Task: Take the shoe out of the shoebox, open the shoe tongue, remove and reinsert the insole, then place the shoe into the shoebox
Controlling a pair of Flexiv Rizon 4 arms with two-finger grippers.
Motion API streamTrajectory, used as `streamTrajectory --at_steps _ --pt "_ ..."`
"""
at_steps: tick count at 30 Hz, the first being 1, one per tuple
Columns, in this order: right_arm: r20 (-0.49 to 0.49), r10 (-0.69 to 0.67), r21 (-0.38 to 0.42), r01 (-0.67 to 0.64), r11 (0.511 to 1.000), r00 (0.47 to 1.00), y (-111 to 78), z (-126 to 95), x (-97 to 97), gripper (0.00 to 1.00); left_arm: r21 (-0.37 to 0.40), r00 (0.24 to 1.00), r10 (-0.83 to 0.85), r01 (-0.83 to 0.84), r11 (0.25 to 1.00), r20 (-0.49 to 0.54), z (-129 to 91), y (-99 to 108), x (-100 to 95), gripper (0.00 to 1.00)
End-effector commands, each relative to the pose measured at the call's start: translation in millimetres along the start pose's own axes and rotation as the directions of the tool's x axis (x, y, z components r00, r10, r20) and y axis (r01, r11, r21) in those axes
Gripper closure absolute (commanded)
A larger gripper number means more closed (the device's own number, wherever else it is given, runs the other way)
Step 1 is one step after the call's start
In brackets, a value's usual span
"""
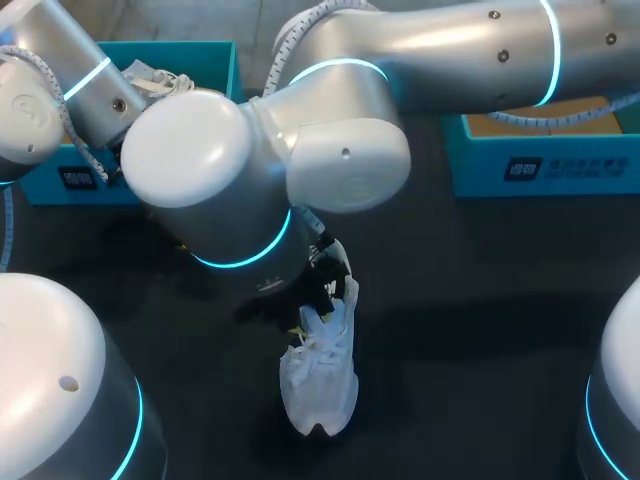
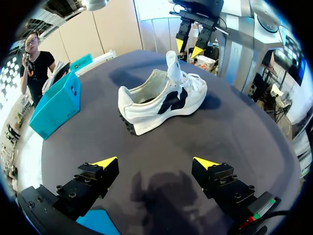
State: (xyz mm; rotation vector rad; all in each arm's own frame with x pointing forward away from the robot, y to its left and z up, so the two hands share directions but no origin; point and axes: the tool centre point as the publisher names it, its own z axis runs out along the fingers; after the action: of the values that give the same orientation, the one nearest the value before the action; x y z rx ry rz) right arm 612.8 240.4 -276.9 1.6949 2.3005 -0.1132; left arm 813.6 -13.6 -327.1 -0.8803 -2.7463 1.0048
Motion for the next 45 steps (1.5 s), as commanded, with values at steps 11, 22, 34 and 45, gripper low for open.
streamTrajectory --at_steps 11,22,34,45 --pt "0.064 0.563 -0.016 -0.563 0.826 0.824 -18.7 -7.7 7.0 0.67 -0.003 1.000 0.000 0.000 1.000 0.000 -0.4 -0.4 0.8 0.00" --pt "0.028 0.599 -0.010 -0.599 0.801 0.800 1.4 13.8 -4.8 0.70 -0.003 1.000 0.000 0.000 1.000 0.000 -0.4 -0.4 0.8 0.00" --pt "-0.004 0.605 -0.010 -0.605 0.796 0.796 17.0 26.9 -19.6 0.79 -0.003 1.000 0.000 0.000 1.000 0.000 -0.4 -0.4 0.8 0.00" --pt "-0.057 0.573 0.000 -0.574 0.819 0.818 32.9 42.3 -25.8 0.81 -0.003 1.000 0.000 0.000 1.000 0.000 -0.4 -0.4 0.8 0.00"
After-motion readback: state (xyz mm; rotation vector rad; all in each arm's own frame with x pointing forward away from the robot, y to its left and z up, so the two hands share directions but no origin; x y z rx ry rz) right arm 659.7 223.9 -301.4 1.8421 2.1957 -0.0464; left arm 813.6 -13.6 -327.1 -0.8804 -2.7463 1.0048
